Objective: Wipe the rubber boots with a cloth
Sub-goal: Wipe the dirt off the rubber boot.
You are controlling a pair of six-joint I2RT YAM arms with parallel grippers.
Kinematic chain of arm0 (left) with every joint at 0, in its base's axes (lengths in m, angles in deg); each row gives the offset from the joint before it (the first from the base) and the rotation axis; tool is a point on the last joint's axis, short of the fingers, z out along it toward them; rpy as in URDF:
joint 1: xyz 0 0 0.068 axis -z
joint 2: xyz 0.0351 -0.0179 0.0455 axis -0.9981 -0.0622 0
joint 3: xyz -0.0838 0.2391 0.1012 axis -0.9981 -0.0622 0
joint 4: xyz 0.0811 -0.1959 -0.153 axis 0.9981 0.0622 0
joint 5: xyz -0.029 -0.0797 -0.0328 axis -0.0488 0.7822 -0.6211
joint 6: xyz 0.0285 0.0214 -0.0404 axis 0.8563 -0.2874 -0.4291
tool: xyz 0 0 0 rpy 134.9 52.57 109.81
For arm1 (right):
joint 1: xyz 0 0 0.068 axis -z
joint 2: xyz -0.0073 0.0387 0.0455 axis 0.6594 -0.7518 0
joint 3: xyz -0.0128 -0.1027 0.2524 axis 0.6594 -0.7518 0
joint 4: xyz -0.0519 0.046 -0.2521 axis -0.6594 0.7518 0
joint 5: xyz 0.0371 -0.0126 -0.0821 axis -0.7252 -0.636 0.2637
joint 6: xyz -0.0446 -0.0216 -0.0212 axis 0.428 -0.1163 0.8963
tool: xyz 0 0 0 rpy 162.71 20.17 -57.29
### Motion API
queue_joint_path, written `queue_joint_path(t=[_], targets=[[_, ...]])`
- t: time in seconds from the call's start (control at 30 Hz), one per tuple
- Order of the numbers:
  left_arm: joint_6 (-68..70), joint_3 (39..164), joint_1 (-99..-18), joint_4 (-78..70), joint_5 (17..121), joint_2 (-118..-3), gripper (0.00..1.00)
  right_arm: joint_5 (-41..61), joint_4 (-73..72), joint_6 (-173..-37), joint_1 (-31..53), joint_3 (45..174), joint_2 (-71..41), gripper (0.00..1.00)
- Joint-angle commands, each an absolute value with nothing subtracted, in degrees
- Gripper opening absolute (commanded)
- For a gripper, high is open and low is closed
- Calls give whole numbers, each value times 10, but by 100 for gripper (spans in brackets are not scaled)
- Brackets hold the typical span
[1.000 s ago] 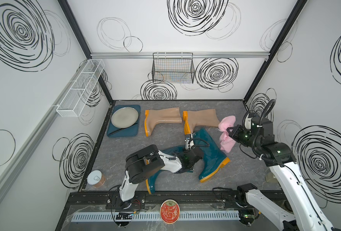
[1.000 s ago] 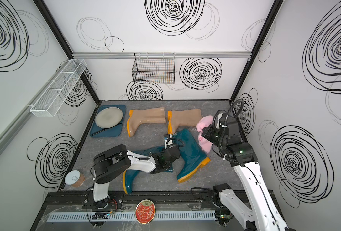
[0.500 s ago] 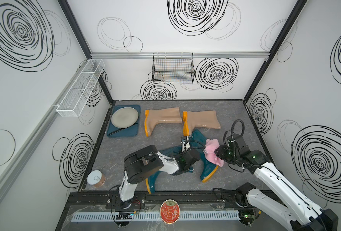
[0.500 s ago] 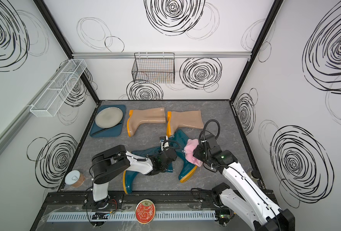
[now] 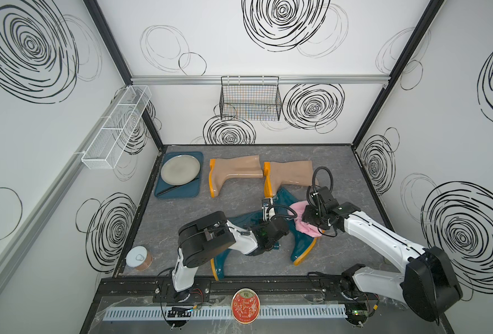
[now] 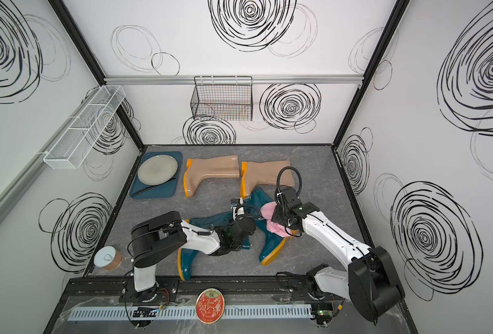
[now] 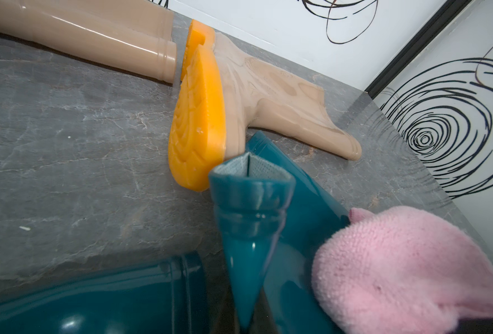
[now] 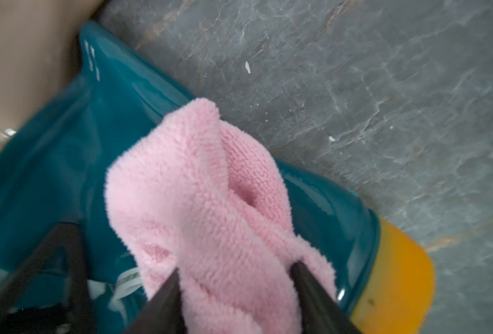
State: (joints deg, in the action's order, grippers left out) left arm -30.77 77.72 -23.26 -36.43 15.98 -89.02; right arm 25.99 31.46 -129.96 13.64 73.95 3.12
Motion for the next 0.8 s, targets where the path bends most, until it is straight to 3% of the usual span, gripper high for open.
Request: queue_joint_path(t=[0.0, 0.1, 0.23, 0.37, 0.6, 0.77], targets=[[-302, 770, -224, -388, 147, -867, 0, 297, 311, -1291, 167, 714, 42, 33], [-301, 767, -221, -396, 158, -866, 0, 250, 307, -1269, 247, 699, 70, 15], [-301, 759, -215, -405, 167, -862, 0, 252, 310, -1239, 331, 697, 117, 0], [-298, 753, -205, -414, 166, -863, 0, 214, 307, -1209, 381, 691, 141, 0], [-303, 752, -199, -426, 165, -873, 0, 161, 223, -1264, 296, 637, 155, 0], [-299, 748, -197, -436, 174, -872, 0, 139, 176, -1266, 399, 613, 70, 0]])
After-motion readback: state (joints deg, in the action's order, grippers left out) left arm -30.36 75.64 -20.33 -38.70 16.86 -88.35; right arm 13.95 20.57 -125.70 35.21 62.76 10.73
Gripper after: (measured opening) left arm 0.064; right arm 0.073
